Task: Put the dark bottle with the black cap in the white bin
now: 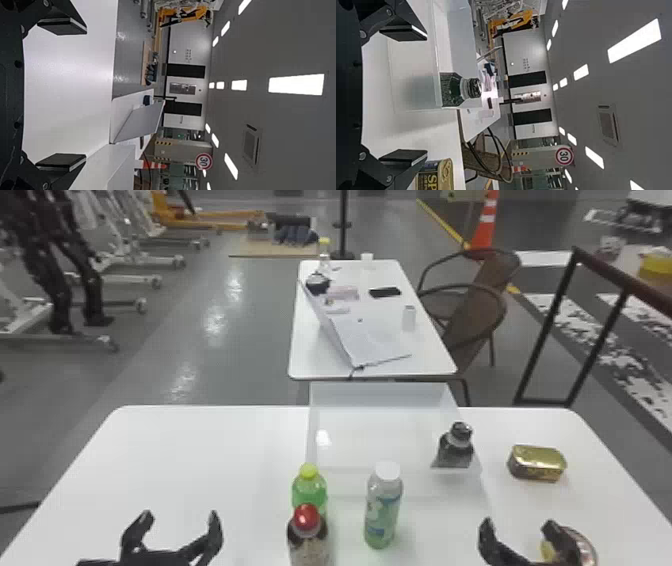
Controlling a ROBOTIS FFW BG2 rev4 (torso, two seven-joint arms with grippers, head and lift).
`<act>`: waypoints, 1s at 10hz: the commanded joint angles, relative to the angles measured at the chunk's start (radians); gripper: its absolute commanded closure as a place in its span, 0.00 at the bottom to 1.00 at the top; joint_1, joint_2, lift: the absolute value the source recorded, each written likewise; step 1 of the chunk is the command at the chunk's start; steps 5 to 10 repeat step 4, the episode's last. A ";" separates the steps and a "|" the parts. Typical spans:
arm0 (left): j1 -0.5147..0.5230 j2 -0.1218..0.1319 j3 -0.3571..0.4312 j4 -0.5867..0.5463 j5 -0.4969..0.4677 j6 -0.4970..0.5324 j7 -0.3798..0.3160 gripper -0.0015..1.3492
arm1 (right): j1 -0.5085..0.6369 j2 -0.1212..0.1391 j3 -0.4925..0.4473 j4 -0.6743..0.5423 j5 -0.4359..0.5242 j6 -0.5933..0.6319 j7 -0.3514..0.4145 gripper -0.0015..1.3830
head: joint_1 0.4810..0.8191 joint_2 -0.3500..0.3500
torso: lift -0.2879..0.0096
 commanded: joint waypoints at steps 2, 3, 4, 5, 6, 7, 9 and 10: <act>-0.002 -0.003 0.000 0.000 0.000 0.000 0.000 0.13 | 0.000 0.000 0.000 -0.004 0.001 0.010 0.000 0.18 | 0.20 0.50 | 0.63; -0.002 -0.003 -0.002 0.000 0.000 0.002 0.000 0.12 | 0.000 0.000 0.000 -0.004 0.000 0.012 0.000 0.18 | 0.20 0.50 | 0.63; -0.002 -0.003 -0.002 0.000 0.000 0.002 0.000 0.13 | 0.000 0.000 0.000 -0.004 0.000 0.013 0.000 0.18 | 0.20 0.50 | 0.63; -0.002 -0.003 -0.002 0.000 0.000 0.002 0.000 0.13 | 0.000 0.000 0.000 -0.004 0.000 0.013 0.000 0.18 | 0.20 0.50 | 0.63; -0.002 -0.003 -0.002 0.000 0.000 0.002 0.000 0.13 | 0.000 0.000 0.000 -0.004 0.000 0.013 0.000 0.18 | 0.20 0.50 | 0.63; -0.002 -0.003 -0.002 0.000 0.000 0.002 0.000 0.13 | 0.000 0.000 0.000 -0.004 0.000 0.013 0.000 0.18 | 0.20 0.50 | 0.63; -0.002 -0.003 -0.002 0.000 0.000 0.002 0.000 0.13 | 0.000 0.000 0.000 -0.004 0.000 0.013 0.000 0.18 | 0.20 0.50 | 0.63; -0.002 -0.003 -0.002 0.000 0.000 0.002 0.000 0.13 | 0.000 0.000 0.000 -0.004 0.000 0.013 0.000 0.18 | 0.20 0.50 | 0.63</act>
